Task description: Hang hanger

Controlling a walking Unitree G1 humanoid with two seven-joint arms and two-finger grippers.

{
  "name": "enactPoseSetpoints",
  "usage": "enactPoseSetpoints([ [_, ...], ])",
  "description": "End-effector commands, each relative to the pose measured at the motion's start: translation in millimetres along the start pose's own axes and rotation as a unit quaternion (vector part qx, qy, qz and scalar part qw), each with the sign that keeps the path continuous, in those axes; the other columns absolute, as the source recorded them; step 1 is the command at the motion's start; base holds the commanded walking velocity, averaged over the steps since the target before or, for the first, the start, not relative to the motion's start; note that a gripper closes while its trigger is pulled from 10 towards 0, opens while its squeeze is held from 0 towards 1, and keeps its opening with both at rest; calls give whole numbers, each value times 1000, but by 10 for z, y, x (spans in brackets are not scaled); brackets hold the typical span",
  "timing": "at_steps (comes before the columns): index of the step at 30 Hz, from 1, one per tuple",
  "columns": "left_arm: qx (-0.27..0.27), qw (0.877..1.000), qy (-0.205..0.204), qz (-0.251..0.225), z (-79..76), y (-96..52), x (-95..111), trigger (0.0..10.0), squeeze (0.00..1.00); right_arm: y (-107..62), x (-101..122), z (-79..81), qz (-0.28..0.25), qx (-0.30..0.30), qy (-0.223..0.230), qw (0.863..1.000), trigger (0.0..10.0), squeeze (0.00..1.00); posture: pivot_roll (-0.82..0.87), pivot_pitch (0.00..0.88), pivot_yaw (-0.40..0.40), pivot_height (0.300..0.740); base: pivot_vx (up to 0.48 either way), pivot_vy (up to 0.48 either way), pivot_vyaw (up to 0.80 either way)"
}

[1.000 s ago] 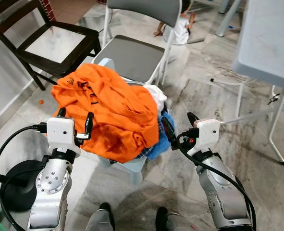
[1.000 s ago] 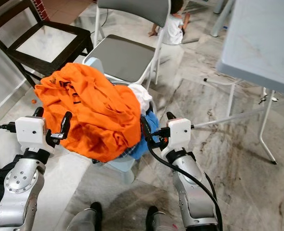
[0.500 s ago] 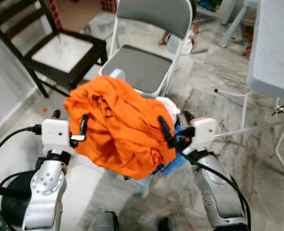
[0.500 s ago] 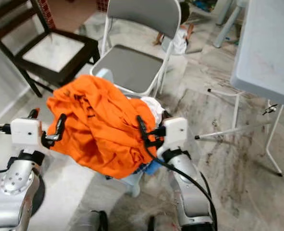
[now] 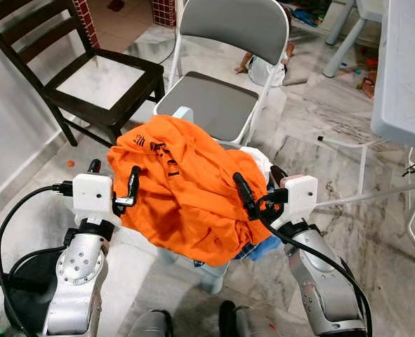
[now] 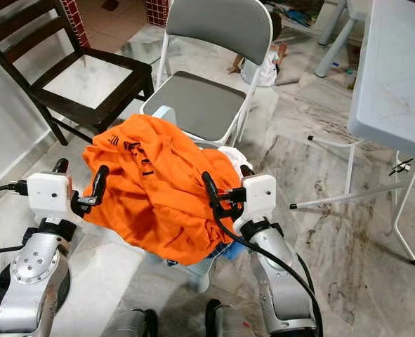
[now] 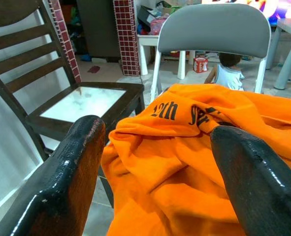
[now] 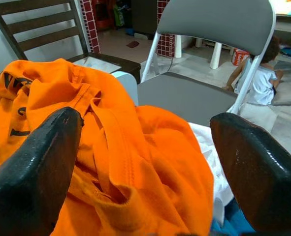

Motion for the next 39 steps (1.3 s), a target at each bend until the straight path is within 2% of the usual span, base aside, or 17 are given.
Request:
enactPoseSetpoints([
  [1,-8,1000,9,6,0,1,-64,10000,0,-33,16,-67,-2,-12,-2,1000,10000,0,77,254,-51,740,0,0,0],
  [3,-10,1000,13,10,40,46,-99,10000,0,-35,27,-80,-4,-16,-3,1000,10000,0,77,256,-55,740,0,0,0],
  [5,-3,1000,17,13,196,183,-147,10000,0,-47,43,-97,-5,-19,-5,1000,10000,0,71,265,-60,740,0,0,0],
  [9,-13,1000,27,2,325,402,-118,10000,0,-65,42,-104,-1,-20,-9,1000,10000,0,58,280,-69,740,0,0,0],
  [11,-31,999,20,0,333,532,-109,10000,0,-88,44,-100,2,-21,-11,1000,10000,0,44,296,-72,740,0,0,0],
  [13,-70,997,20,6,259,666,-118,10000,0,-117,44,-76,4,-19,-11,1000,10000,0,29,306,-69,740,0,0,0],
  [16,-90,996,9,2,203,737,-97,10000,0,-144,44,-67,6,-19,-11,1000,10000,0,13,314,-64,740,0,0,0],
  [19,-150,989,-8,7,11,821,-95,10000,0,-193,51,-59,8,-21,-11,1000,10000,0,-8,321,-51,740,0,0,0],
  [21,-156,988,-10,7,-8,829,-95,10000,0,-199,53,-57,8,-21,-10,1000,10000,0,-8,321,-51,740,0,0,0],
  [22,-193,981,-14,13,-137,866,-107,10000,0,-222,54,-36,9,-20,-7,1000,10000,0,-28,319,-34,740,0,0,0],
  [24,-219,976,-16,15,-232,900,-110,10000,0,-241,51,-12,12,-17,-4,1000,10000,0,-33,315,-28,740,0,0,0],
  [29,-239,971,2,23,-314,991,-128,10000,0,-255,29,51,18,-5,-4,1000,10000,0,-45,294,-19,740,0,0,0],
  [31,-239,970,7,30,-308,1000,-158,9608,0,-252,25,60,19,-4,-5,1000,10000,0,-46,291,-19,740,0,0,0],
  [32,-231,972,9,44,-268,1016,-217,0,0,-242,25,71,20,-2,-7,1000,10000,0,-45,286,-19,740,0,0,0],
  [37,-203,976,7,82,-128,1018,-381,0,0,-194,45,64,20,1,-11,1000,10000,0,-34,275,-22,740,0,0,0],
  [39,-184,979,-15,92,-62,1009,-433,0,0,-174,47,60,20,2,-12,1000,10000,0,-27,273,-24,740,0,0,0],
])
Point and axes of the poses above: a point about 5 cm out from each wrist's last joint towards the gripper, its own y axis pointing out of the wrist towards the gripper, its own x axis along the axis of the wrist's last joint, z = x × y, the point moved 4 cm from there along y, pointing out of the wrist towards the gripper, and after that the axes turned 14 degrees about y, right-handed, at the moved point
